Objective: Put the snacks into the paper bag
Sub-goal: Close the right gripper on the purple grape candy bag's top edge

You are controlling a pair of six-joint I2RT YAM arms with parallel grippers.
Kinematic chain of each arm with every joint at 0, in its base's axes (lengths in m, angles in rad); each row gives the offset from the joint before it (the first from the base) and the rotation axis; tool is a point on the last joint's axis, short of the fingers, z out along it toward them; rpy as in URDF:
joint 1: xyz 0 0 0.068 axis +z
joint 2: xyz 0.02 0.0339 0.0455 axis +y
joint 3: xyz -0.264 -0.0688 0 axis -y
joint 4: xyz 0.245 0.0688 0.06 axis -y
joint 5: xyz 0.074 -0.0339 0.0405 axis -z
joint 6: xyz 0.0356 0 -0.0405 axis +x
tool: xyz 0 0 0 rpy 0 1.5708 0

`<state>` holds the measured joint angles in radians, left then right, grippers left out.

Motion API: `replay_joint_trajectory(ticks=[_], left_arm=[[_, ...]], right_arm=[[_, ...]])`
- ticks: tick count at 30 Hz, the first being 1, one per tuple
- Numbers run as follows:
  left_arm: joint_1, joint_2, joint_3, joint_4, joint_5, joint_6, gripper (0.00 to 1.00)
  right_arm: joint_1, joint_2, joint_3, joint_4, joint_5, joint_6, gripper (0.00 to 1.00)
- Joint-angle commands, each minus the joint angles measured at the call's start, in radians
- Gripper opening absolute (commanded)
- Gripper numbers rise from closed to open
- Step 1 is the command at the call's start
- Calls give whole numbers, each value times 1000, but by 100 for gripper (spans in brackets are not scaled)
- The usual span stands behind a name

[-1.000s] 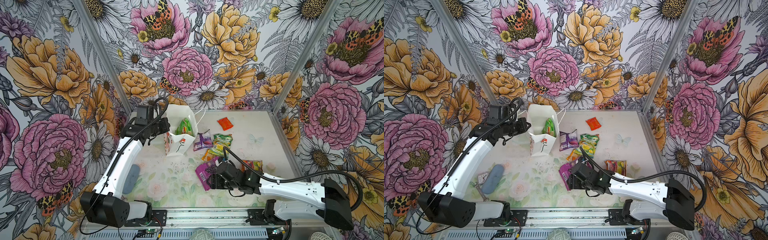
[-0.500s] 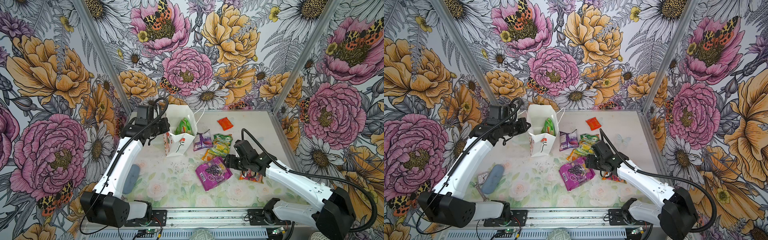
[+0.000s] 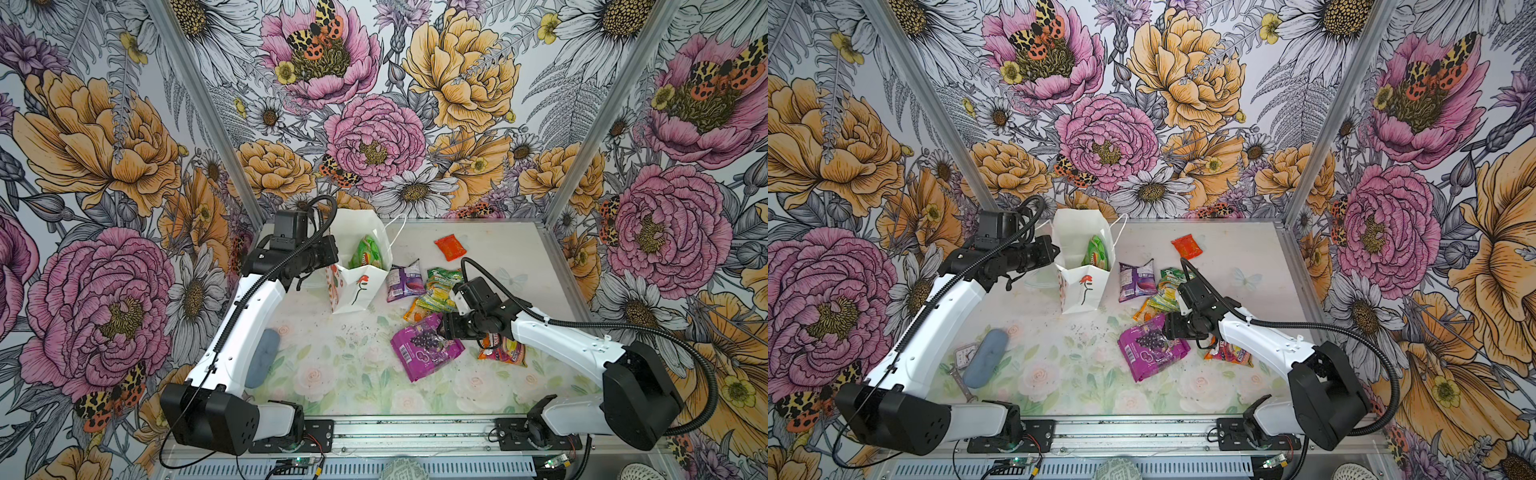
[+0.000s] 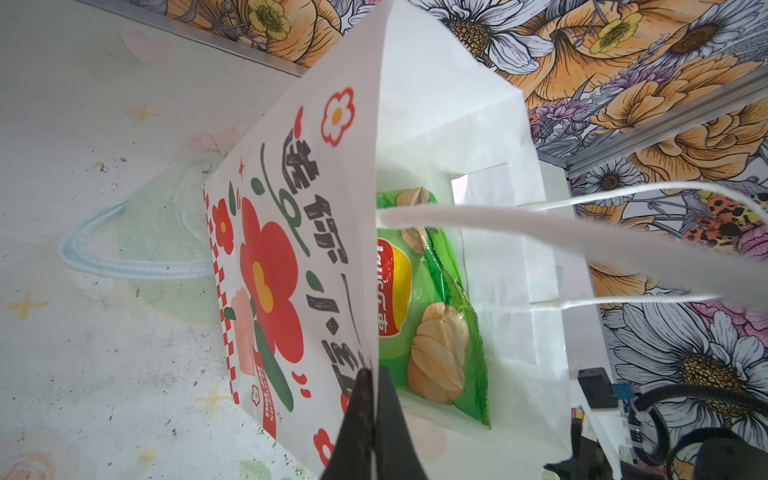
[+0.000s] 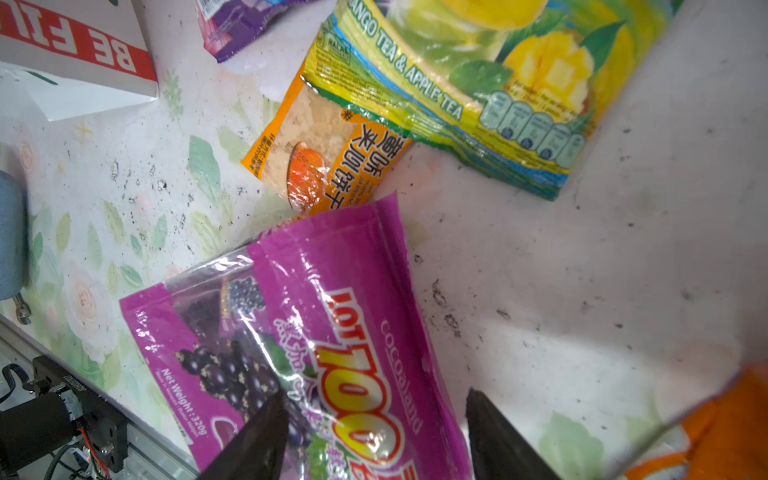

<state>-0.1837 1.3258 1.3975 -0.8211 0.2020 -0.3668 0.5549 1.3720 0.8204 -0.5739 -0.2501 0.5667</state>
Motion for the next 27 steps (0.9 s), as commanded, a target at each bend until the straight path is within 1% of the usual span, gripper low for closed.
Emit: replay_joint_trajectory(ticks=[1,6,11,14,19,27], left_arm=[[-11,-20,-9,39,-27,22,0],[-12,-25,-8,39,-10,15,0],[-12,-36,-9,40,-3,11,0],[-13,-33,-9,40,7,8,0],[-15,-14,-9,42,22,5,0],[-19,-11,-9,42,21,8,0]], right_arm=[[-4,5,-39,54,-17,-8,68],[-4,-3,-50,58,-50,9,67],[1,52,-37,67,-70,8,65],[8,79,-33,79,-62,14,64],[10,77,-50,99,-45,30,63],[2,38,-82,118,-44,32,55]])
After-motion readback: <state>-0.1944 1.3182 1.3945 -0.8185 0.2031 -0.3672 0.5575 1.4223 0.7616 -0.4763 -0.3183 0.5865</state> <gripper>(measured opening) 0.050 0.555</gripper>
